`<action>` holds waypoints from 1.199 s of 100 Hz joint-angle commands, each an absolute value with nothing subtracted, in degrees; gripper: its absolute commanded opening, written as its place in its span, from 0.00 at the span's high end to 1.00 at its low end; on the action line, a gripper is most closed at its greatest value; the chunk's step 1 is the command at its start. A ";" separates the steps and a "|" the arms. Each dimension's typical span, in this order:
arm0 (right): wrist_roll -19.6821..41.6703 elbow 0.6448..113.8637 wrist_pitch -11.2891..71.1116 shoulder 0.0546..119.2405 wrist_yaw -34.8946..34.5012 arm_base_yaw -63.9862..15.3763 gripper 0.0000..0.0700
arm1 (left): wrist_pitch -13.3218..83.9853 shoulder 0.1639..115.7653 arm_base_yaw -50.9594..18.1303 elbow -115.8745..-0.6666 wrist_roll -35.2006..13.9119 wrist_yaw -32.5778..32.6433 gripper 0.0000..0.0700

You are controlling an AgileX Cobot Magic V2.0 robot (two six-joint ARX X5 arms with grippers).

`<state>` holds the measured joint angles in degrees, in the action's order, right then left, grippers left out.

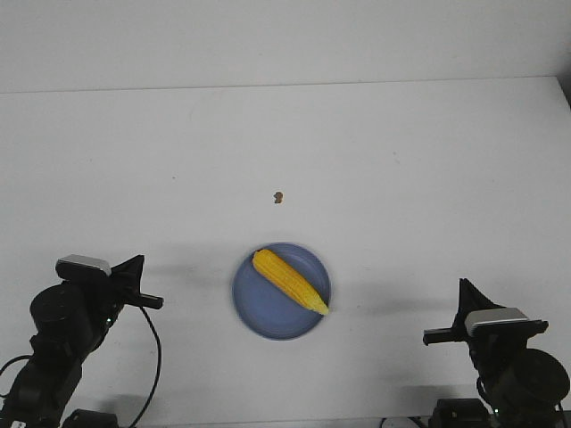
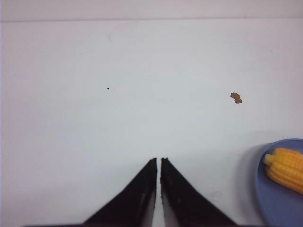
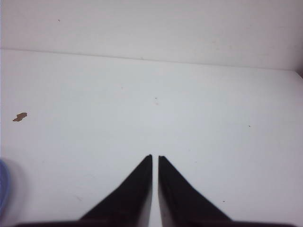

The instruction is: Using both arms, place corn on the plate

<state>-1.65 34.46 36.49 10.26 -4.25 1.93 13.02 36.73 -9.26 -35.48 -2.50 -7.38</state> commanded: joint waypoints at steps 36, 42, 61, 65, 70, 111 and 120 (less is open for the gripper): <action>-1.26 34.92 35.55 10.17 -4.05 1.96 0.98 | 11.79 36.97 -9.39 -35.83 -2.66 -7.27 0.99; -1.26 34.92 35.57 10.17 -4.05 1.96 0.98 | 11.68 36.97 -9.39 -35.83 -2.66 -7.27 0.99; -1.26 34.92 35.55 10.17 -4.05 1.96 0.98 | 10.79 36.97 -9.39 -35.83 -2.63 -7.27 0.99; -1.26 34.92 35.55 10.17 -4.05 1.96 0.98 | 10.37 36.97 -9.39 -35.83 -2.63 -7.27 0.99; -1.26 34.92 35.55 10.17 -4.05 1.96 0.98 | 10.15 36.97 -9.39 -35.83 -2.63 -7.27 0.99; -1.26 34.92 35.57 10.17 -4.05 1.96 0.98 | 10.17 36.97 -9.39 -35.83 -2.63 -7.27 0.99; -1.26 34.92 35.55 10.17 -4.05 1.96 0.98 | 10.17 36.97 -9.39 -35.83 -2.63 -7.27 0.99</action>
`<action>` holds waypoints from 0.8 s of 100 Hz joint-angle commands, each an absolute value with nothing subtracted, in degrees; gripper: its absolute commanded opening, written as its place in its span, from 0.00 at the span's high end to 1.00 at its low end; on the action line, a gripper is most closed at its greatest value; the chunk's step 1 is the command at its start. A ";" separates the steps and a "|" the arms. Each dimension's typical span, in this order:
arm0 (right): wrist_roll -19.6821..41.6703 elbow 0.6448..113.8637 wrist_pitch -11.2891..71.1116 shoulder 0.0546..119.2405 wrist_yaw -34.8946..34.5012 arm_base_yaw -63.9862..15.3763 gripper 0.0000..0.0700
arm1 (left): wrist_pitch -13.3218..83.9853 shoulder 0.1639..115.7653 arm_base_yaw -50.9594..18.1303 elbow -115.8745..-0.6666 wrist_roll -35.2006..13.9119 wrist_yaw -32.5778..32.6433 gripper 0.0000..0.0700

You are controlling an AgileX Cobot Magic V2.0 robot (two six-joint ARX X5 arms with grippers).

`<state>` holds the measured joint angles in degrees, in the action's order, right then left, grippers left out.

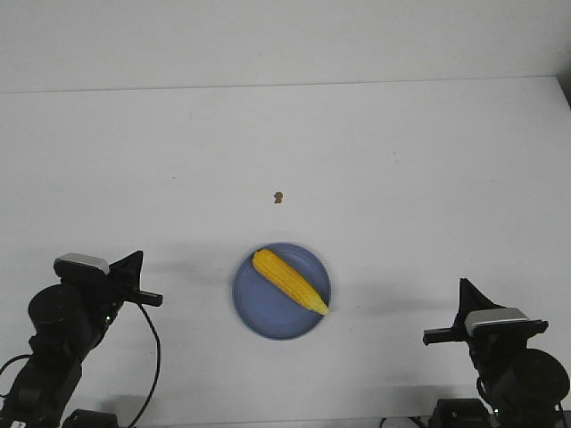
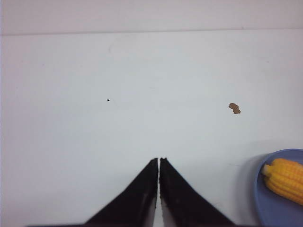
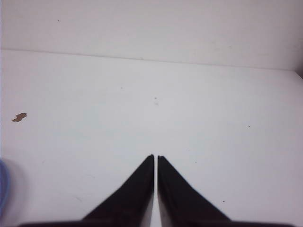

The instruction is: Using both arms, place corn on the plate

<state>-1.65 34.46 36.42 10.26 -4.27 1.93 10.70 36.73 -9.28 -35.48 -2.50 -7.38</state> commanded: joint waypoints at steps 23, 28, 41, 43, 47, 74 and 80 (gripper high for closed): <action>-1.26 34.92 35.55 10.17 -4.05 1.96 0.98 | 10.17 36.97 -9.39 -35.83 -2.66 -7.27 0.99; -1.26 34.92 35.57 10.17 -4.05 1.96 0.98 | 10.17 36.97 -9.39 -35.83 -2.63 -7.27 0.99; -1.26 34.92 35.55 10.17 -4.05 1.96 0.98 | 10.17 36.97 -9.39 -35.83 -2.66 -7.27 0.99; -1.26 34.92 35.57 10.17 -4.05 1.96 0.98 | 10.17 36.97 -9.39 -35.83 -2.63 -7.27 0.99; -1.26 34.92 35.57 10.17 -4.05 1.96 0.98 | 10.20 36.97 -9.39 -35.83 -2.63 -7.27 0.99; -1.26 34.92 35.55 10.17 -4.08 1.96 0.98 | 9.74 35.81 -9.32 -35.81 -2.02 -2.85 0.99; -1.26 34.92 35.57 10.17 -4.05 1.96 0.98 | 8.08 35.16 -9.32 -35.40 -1.52 0.05 0.99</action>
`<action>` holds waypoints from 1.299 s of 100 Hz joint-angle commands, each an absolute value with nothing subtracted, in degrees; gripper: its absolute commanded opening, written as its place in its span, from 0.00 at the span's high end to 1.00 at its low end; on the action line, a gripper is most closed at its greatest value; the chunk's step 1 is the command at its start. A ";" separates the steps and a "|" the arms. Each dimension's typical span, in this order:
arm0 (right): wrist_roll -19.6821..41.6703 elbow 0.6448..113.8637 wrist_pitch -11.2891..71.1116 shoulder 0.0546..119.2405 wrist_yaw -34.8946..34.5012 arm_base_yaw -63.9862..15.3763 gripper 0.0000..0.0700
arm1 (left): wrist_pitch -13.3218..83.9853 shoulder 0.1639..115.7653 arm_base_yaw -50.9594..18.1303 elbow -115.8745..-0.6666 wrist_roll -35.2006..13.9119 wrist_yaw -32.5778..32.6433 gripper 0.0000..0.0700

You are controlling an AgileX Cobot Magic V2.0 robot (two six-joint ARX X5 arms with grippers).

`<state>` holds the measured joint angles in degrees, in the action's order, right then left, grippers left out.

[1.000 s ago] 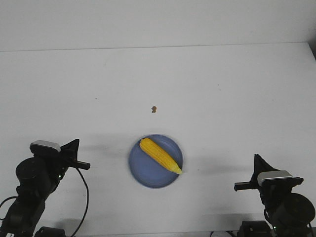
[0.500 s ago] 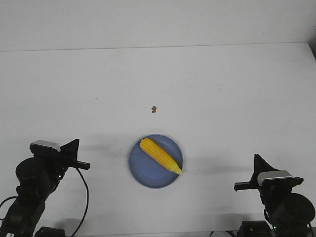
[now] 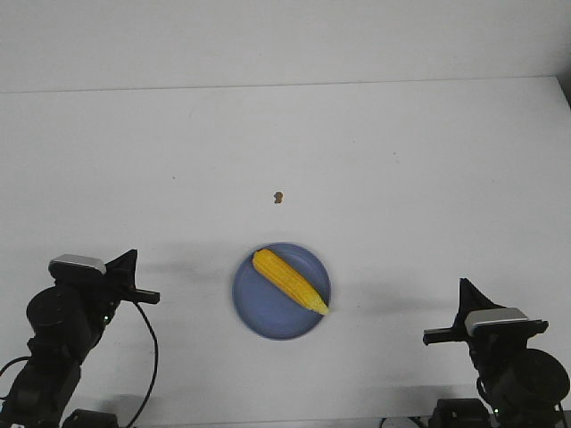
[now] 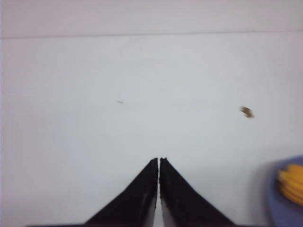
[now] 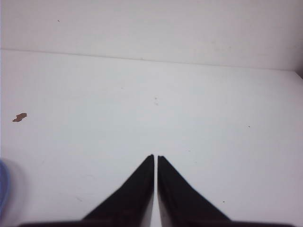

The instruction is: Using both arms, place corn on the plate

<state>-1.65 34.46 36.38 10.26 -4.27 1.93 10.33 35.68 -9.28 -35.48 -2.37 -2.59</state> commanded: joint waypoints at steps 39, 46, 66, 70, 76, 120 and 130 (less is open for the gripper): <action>-1.26 34.92 35.55 10.17 -4.05 1.96 0.98 | -10.28 19.75 -5.76 -16.51 -2.44 1.30 0.98; -1.26 34.92 35.57 10.17 -4.08 1.96 0.98 | -10.26 16.56 -4.78 -13.52 -2.42 1.32 0.98; -1.26 34.92 35.55 10.17 -4.08 1.96 0.98 | -9.34 7.35 -3.60 -7.55 -2.42 1.34 0.98; -1.26 34.92 35.57 10.17 -4.08 1.96 0.98 | -8.49 5.69 -3.60 -6.92 -2.42 1.37 0.98; -1.26 34.92 35.55 10.17 -4.05 1.96 0.98 | -7.25 3.40 -3.60 -6.13 -2.42 1.39 0.98; -1.26 34.92 35.55 10.17 -4.08 1.96 0.98 | -7.81 0.16 -3.38 -2.39 -2.20 1.54 0.98; -1.26 34.92 35.55 10.17 -4.08 1.96 0.98 | -8.36 0.16 -3.38 -1.98 -2.20 1.50 0.98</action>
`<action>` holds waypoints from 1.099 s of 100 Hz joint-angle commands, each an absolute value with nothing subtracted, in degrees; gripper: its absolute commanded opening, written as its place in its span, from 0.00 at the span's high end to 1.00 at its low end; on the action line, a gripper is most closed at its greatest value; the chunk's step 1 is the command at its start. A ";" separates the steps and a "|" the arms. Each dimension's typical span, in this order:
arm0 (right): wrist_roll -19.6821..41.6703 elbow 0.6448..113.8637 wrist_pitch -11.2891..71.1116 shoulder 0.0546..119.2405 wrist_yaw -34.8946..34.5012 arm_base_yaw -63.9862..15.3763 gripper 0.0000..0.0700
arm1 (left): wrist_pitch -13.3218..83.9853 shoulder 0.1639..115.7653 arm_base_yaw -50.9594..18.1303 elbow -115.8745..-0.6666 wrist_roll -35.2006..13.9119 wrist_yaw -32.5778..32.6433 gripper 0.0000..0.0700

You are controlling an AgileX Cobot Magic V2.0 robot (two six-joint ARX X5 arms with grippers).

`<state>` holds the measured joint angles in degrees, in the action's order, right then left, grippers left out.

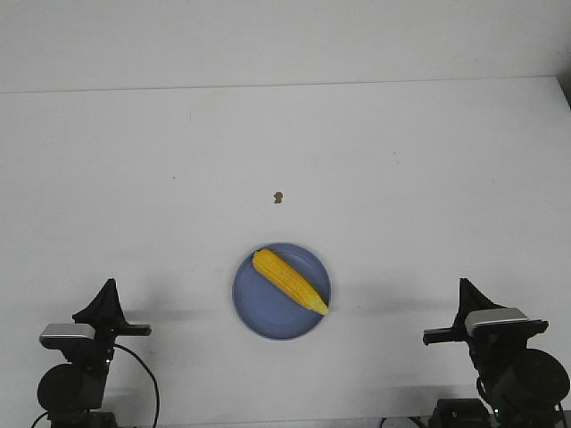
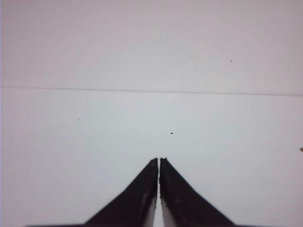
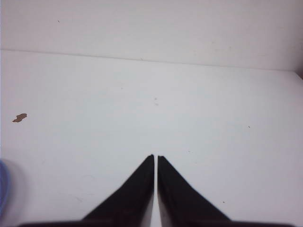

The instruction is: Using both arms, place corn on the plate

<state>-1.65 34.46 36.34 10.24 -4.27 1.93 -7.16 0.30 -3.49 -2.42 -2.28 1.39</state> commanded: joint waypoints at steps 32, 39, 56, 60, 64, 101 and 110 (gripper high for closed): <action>-1.26 34.92 35.57 10.17 -4.08 1.96 0.98 | -11.27 0.16 -3.38 -0.80 -2.20 1.52 0.98; -1.26 34.92 35.57 10.17 -4.05 1.96 0.98 | -11.25 0.16 -3.38 -0.80 -2.24 1.52 0.98; -1.26 34.92 35.55 10.17 -4.08 1.96 0.98 | -11.25 0.16 -3.38 -0.80 -2.24 1.52 0.98; -1.26 34.92 35.57 10.17 -4.05 1.96 0.98 | -11.25 0.16 -3.38 -0.80 -2.24 1.52 0.98; -1.26 34.92 35.55 10.17 -4.05 1.96 0.98 | -11.25 0.16 -3.38 -0.80 -2.24 1.52 0.98; -1.26 34.92 35.55 10.17 -4.08 1.96 0.98 | -11.25 0.16 -3.38 -0.80 -2.24 1.52 0.98; -1.26 34.92 35.55 10.17 -4.08 1.96 0.98 | -11.25 0.16 -3.38 -0.80 -2.24 1.52 0.98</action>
<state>-1.65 34.46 36.34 10.24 -4.27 1.93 -10.57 0.23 -3.49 -1.93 -2.31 1.41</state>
